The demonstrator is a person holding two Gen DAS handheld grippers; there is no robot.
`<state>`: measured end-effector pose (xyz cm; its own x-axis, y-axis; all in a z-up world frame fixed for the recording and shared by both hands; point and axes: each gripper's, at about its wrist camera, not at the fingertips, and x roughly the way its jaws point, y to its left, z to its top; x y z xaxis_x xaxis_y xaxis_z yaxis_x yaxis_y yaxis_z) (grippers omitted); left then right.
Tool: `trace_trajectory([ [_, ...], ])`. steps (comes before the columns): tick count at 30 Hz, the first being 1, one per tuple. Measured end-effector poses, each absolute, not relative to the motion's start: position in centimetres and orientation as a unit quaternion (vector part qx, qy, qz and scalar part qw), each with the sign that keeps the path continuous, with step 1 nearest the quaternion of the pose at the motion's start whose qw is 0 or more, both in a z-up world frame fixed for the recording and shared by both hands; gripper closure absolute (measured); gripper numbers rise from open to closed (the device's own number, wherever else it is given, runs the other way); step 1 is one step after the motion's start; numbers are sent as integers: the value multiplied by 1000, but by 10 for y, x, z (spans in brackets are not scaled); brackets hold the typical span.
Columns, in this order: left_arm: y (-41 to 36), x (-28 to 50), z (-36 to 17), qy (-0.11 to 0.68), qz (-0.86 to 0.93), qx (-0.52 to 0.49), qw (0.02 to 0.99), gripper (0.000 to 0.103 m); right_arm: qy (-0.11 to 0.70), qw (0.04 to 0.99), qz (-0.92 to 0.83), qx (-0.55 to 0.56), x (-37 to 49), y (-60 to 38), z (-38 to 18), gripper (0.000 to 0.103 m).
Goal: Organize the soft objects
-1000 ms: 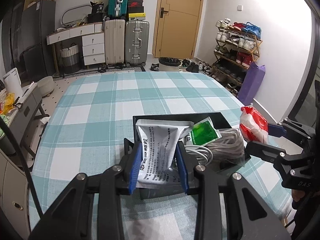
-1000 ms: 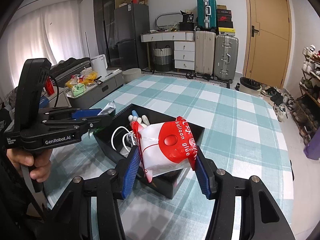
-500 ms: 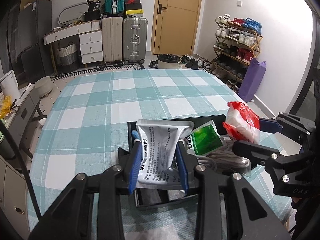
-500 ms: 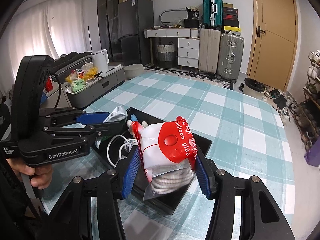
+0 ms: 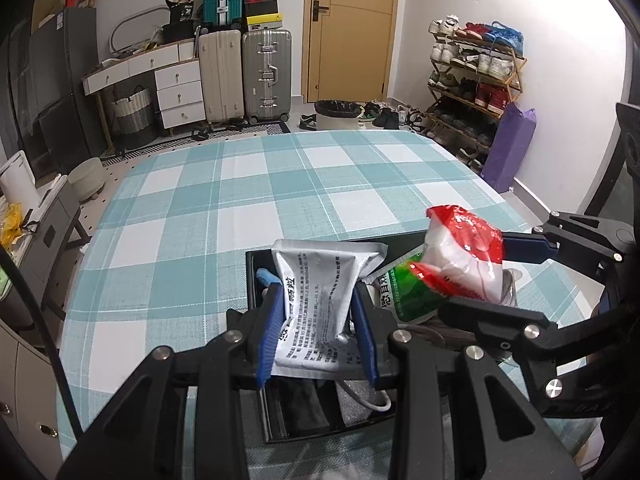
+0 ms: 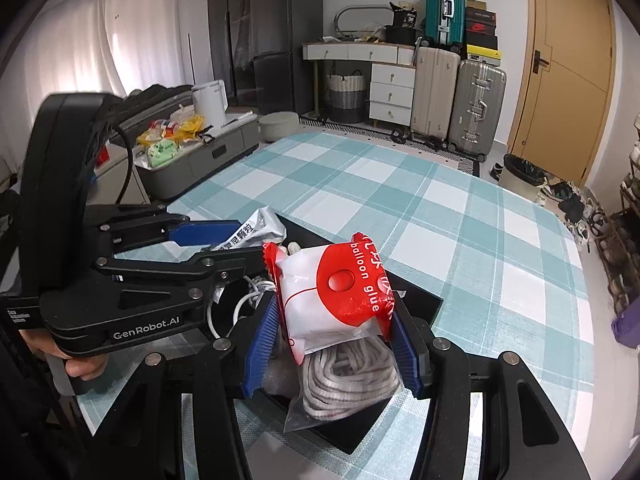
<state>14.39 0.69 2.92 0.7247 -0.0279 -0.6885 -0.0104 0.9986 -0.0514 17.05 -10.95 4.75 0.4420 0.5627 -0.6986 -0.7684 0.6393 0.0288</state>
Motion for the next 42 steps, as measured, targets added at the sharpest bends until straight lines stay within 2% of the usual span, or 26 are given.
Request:
trace_trajectory([
  [5, 7, 146, 26, 376, -5, -27, 926, 67, 353, 833, 394, -160, 173, -105, 40, 47],
  [6, 8, 145, 27, 376, -6, -28, 926, 62, 354, 833, 394, -160, 174, -105, 39, 45],
  [7, 8, 145, 26, 378, -10, -30, 925, 53, 353, 833, 395, -158, 174, -106, 39, 42],
  [8, 10, 145, 25, 383, -19, -37, 923, 49, 350, 834, 396, -158, 173, -107, 39, 36],
  [9, 11, 144, 24, 385, -25, -44, 922, 47, 348, 834, 398, -158, 172, -108, 39, 29],
  [11, 11, 142, 23, 382, -29, -43, 923, 47, 343, 835, 402, -155, 170, -113, 41, 24],
  [15, 6, 135, 26, 378, -32, -27, 925, 41, 341, 836, 400, -155, 166, -121, 43, 19],
  [17, 4, 130, 27, 375, -43, -28, 925, 32, 339, 839, 399, -149, 164, -126, 44, 16],
  [19, 2, 125, 30, 368, -39, -26, 928, 17, 335, 842, 397, -145, 161, -130, 46, 12],
  [22, 1, 116, 34, 355, -23, -17, 935, 6, 323, 850, 394, -132, 155, -138, 49, 4],
  [30, 7, 95, 39, 328, -6, -16, 945, 0, 300, 867, 387, -96, 142, -150, 55, 1],
  [42, 18, 69, 42, 273, 27, -29, 961, 0, 263, 881, 390, -59, 123, -158, 54, 1],
])
